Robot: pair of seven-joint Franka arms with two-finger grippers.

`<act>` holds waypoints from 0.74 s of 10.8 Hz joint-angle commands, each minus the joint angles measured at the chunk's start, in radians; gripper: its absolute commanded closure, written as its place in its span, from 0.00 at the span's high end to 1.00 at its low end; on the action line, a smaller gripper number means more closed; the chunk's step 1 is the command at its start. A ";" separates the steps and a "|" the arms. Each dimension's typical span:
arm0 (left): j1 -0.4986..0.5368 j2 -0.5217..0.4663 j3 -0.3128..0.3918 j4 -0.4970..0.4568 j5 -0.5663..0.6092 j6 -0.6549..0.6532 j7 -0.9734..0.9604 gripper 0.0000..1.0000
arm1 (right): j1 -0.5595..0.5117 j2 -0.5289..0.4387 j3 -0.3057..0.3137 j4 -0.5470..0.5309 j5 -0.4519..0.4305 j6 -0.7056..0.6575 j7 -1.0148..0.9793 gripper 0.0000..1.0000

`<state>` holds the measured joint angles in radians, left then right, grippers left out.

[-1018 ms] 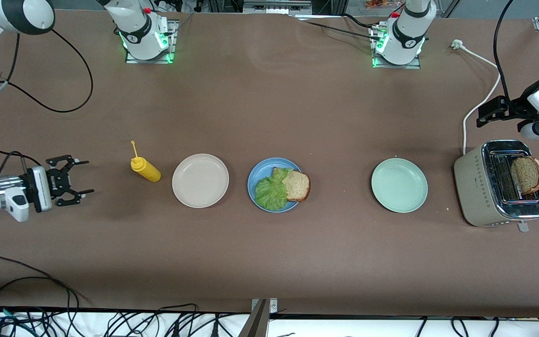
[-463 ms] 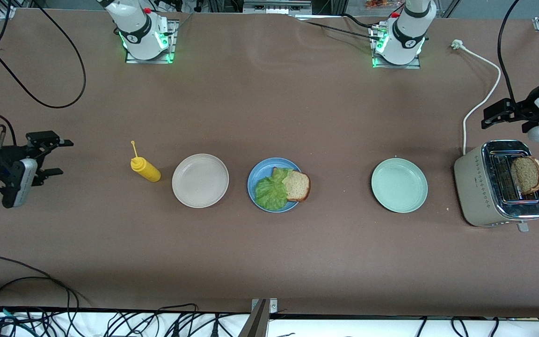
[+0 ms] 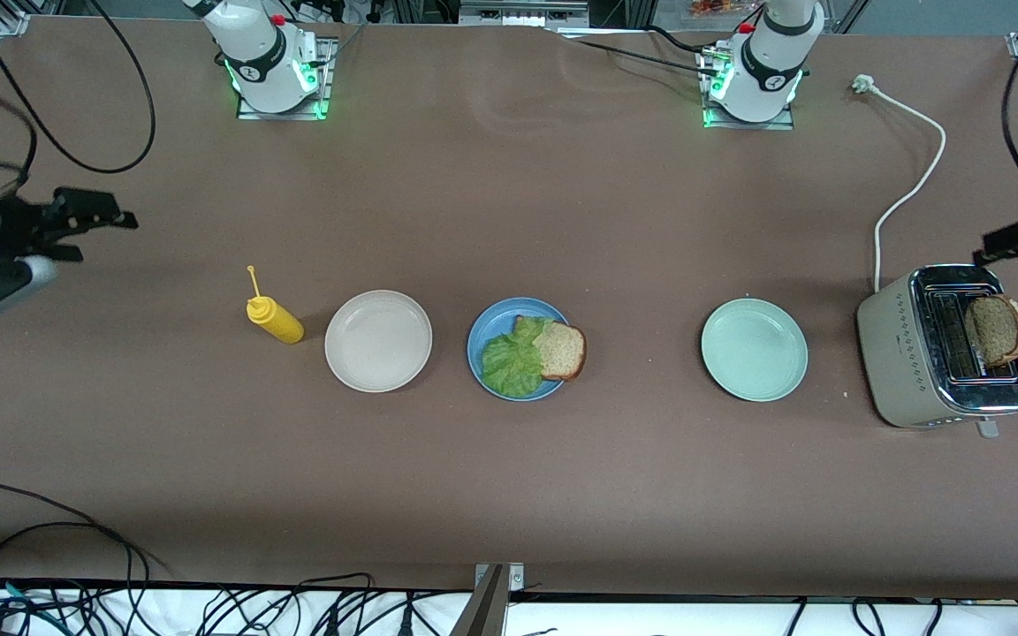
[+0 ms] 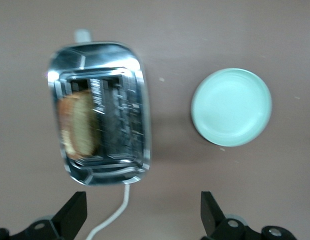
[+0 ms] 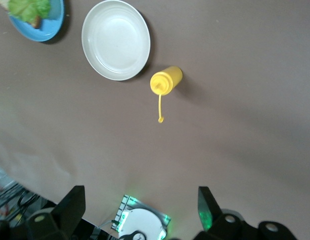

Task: Make sandwich in blue plate with both arms
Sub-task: 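Open the right gripper and withdraw it from the bottle, then grasp the toaster bread slice with the left gripper and lift it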

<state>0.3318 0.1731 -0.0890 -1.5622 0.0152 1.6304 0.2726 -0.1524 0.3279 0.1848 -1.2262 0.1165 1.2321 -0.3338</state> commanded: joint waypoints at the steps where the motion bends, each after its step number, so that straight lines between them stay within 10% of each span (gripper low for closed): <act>1: 0.094 0.123 -0.006 0.071 0.023 0.122 0.118 1.00 | 0.141 -0.229 -0.091 -0.226 -0.089 0.084 0.130 1.00; 6: 0.134 0.267 -0.008 0.051 0.045 0.256 0.131 1.00 | 0.160 -0.343 -0.145 -0.437 -0.090 0.257 0.122 1.00; 8: 0.133 0.273 -0.008 0.036 0.045 0.256 0.129 0.56 | 0.156 -0.334 -0.153 -0.414 -0.089 0.245 0.111 1.00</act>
<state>0.4586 0.4368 -0.0868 -1.5361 0.0294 1.8922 0.3847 -0.0019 0.0194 0.0472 -1.6254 0.0399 1.4700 -0.2056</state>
